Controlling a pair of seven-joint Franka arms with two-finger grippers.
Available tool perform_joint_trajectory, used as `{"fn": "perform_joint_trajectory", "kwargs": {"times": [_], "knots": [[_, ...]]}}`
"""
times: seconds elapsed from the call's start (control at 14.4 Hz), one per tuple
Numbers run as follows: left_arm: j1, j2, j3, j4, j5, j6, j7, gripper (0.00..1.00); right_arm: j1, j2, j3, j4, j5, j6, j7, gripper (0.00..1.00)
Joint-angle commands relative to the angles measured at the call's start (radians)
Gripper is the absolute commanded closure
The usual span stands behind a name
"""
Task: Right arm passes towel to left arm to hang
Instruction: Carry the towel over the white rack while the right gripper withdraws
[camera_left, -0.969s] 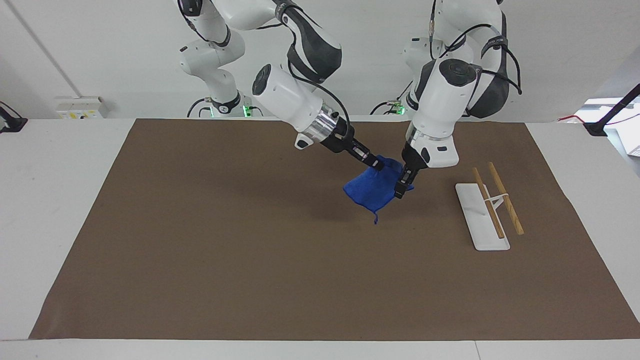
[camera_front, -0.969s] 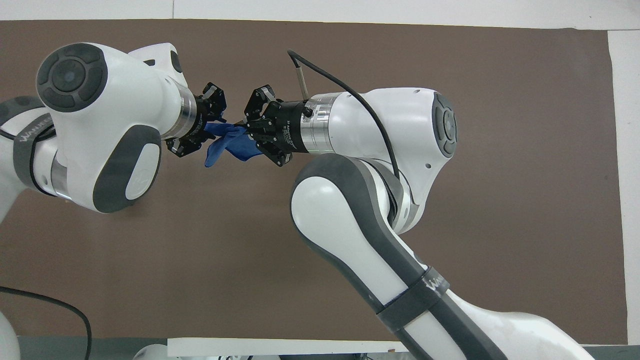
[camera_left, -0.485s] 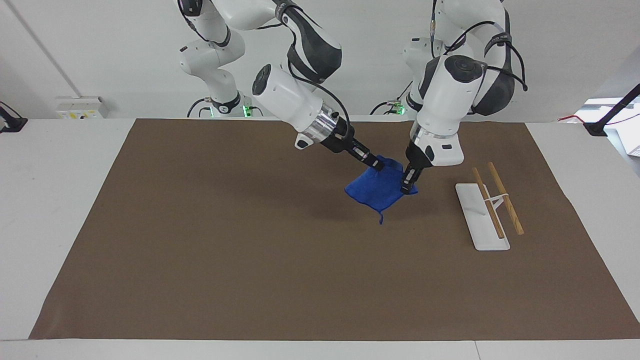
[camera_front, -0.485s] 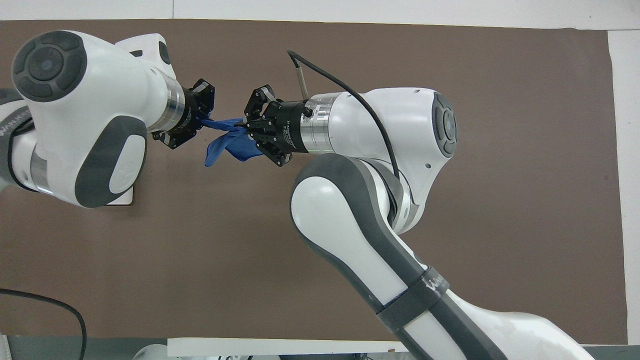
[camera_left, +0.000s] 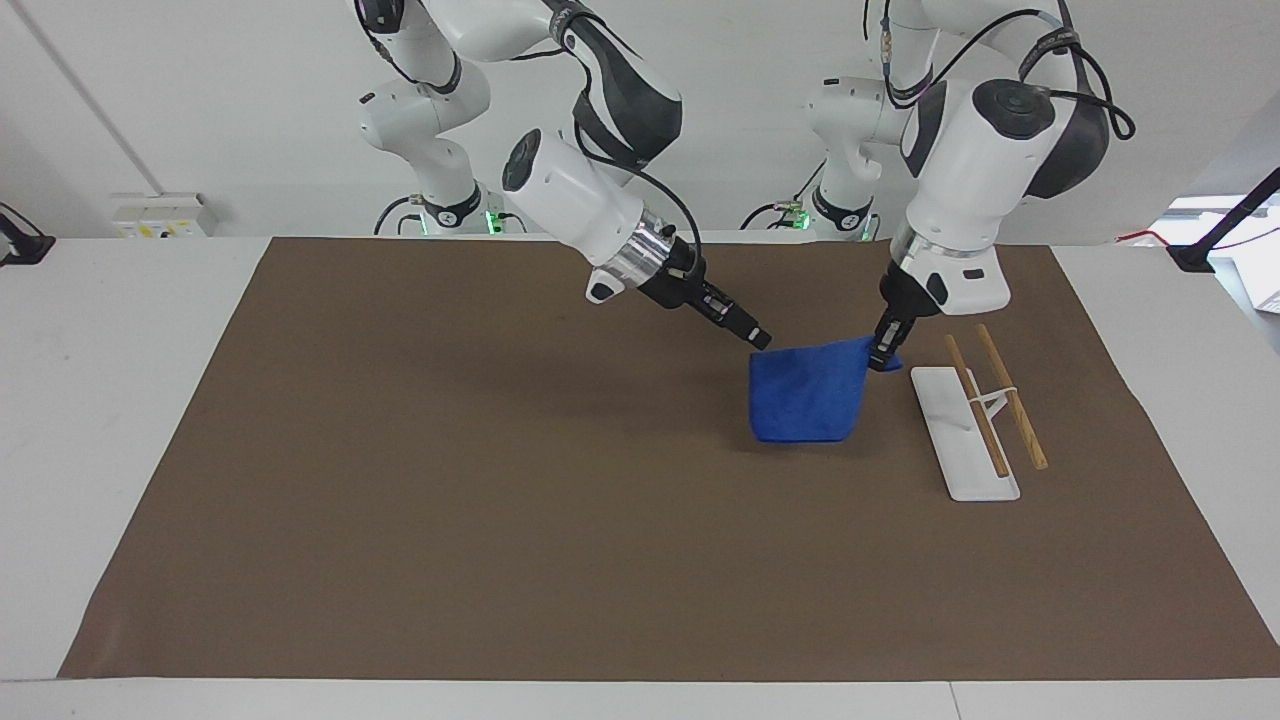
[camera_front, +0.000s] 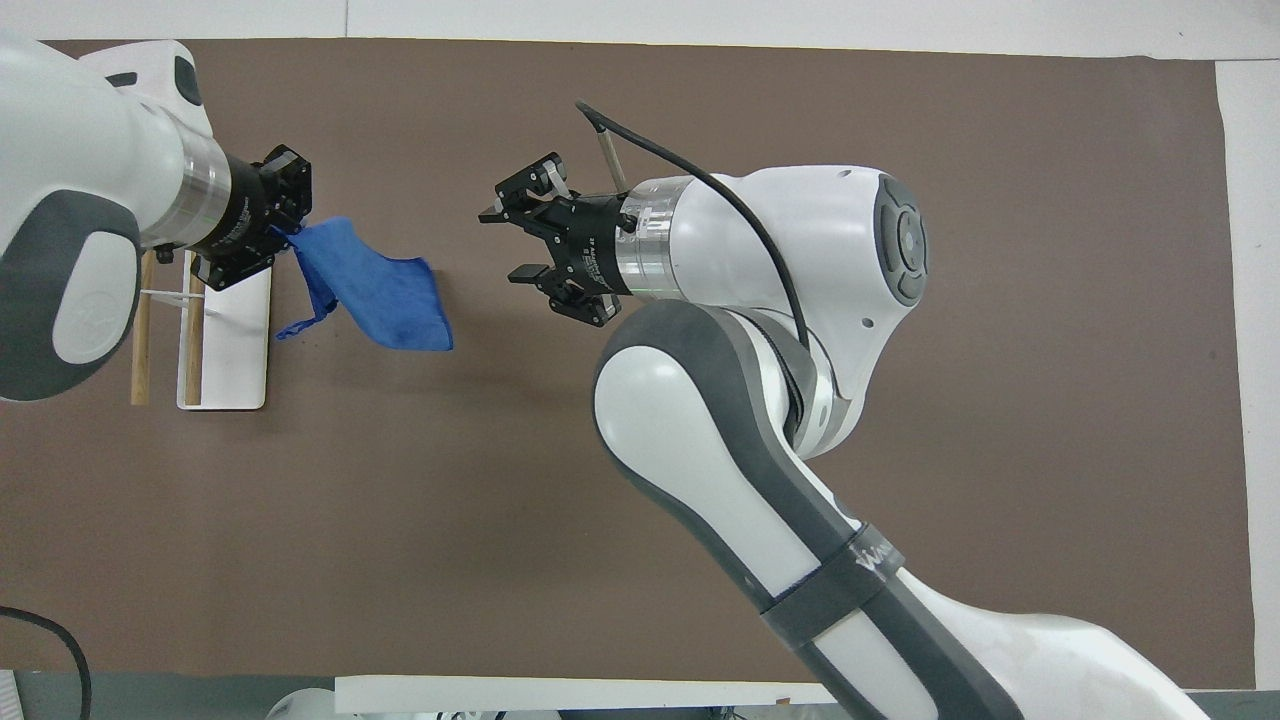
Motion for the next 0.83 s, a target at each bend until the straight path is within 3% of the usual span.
{"fn": "perform_joint_trajectory", "kwargs": {"times": [0.0, 0.14, 0.35, 0.62, 0.76], "knots": [[0.067, -0.015, -0.003, -0.017, 0.055, 0.003, 0.078, 1.0, -0.09, -0.012, 0.005, -0.042, -0.223, -0.017, -0.172, 0.0], [0.132, -0.017, -0.003, -0.033, 0.107, 0.02, 0.173, 1.0, -0.204, -0.021, 0.006, -0.062, -0.409, -0.081, -0.338, 0.0], [0.219, -0.015, -0.003, -0.049, 0.142, 0.108, 0.293, 1.0, -0.355, -0.032, -0.004, -0.022, -0.583, -0.26, -0.631, 0.0], [0.334, -0.014, -0.003, -0.069, 0.17, 0.185, 0.45, 1.0, -0.472, -0.13, -0.015, 0.016, -0.935, -0.516, -0.78, 0.0], [0.37, -0.015, -0.003, -0.073, 0.171, 0.187, 0.489, 1.0, -0.531, -0.153, -0.015, 0.108, -0.979, -0.671, -0.792, 0.0]]}}
